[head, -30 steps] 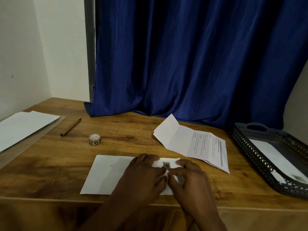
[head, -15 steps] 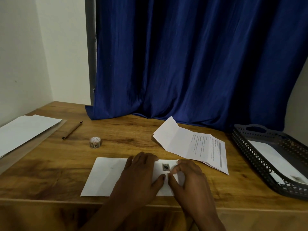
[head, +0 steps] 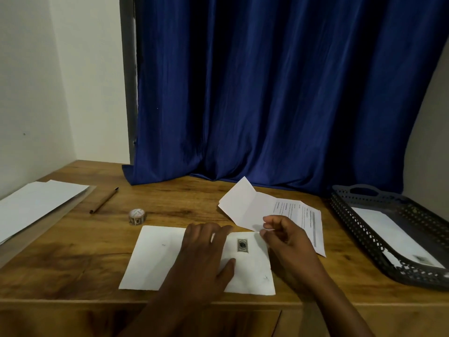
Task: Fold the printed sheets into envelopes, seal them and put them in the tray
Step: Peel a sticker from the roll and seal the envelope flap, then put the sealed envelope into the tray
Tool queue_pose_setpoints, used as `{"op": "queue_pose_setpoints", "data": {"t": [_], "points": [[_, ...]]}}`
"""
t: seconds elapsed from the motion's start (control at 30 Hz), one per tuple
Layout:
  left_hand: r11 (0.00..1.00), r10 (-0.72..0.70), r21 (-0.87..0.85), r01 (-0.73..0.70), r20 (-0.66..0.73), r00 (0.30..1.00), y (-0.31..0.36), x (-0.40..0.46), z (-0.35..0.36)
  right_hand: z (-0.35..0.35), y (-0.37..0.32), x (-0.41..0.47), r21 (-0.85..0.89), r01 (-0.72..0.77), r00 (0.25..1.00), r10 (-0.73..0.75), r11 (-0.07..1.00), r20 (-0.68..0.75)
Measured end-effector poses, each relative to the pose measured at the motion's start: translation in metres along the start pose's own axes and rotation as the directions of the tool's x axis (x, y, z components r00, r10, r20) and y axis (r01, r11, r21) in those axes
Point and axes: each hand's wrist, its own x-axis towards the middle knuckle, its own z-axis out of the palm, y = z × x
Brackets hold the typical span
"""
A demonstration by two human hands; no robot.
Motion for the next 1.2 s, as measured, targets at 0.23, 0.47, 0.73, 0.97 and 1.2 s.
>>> {"op": "queue_pose_setpoints", "data": {"t": [0.23,0.47,0.73,0.97,1.2], "points": [[0.987,0.15,-0.036,-0.154,-0.089,0.985,0.005,-0.003,-0.002,-0.004,-0.053,0.04,-0.322,0.215,0.871,-0.031,0.922,0.491],[0.984,0.159,-0.049,-0.173,-0.214,0.964,0.003,-0.002,-0.002,-0.008,-0.05,0.039,-0.333,0.197,0.802,0.045,0.922,0.596],[0.965,-0.13,-0.253,0.072,-0.218,0.967,0.001,0.014,0.001,-0.137,-0.04,0.027,-0.185,-0.03,0.992,0.052,0.982,0.117],[0.992,-0.127,0.026,0.125,0.275,0.953,0.015,0.033,0.025,-0.268,-0.004,0.033,-0.115,-0.159,0.861,0.081,0.981,-0.502],[0.988,-0.136,0.112,0.105,0.317,0.939,0.015,0.027,0.021,-0.31,0.042,0.043,-0.288,-0.521,0.783,0.315,0.803,-0.537]]}}
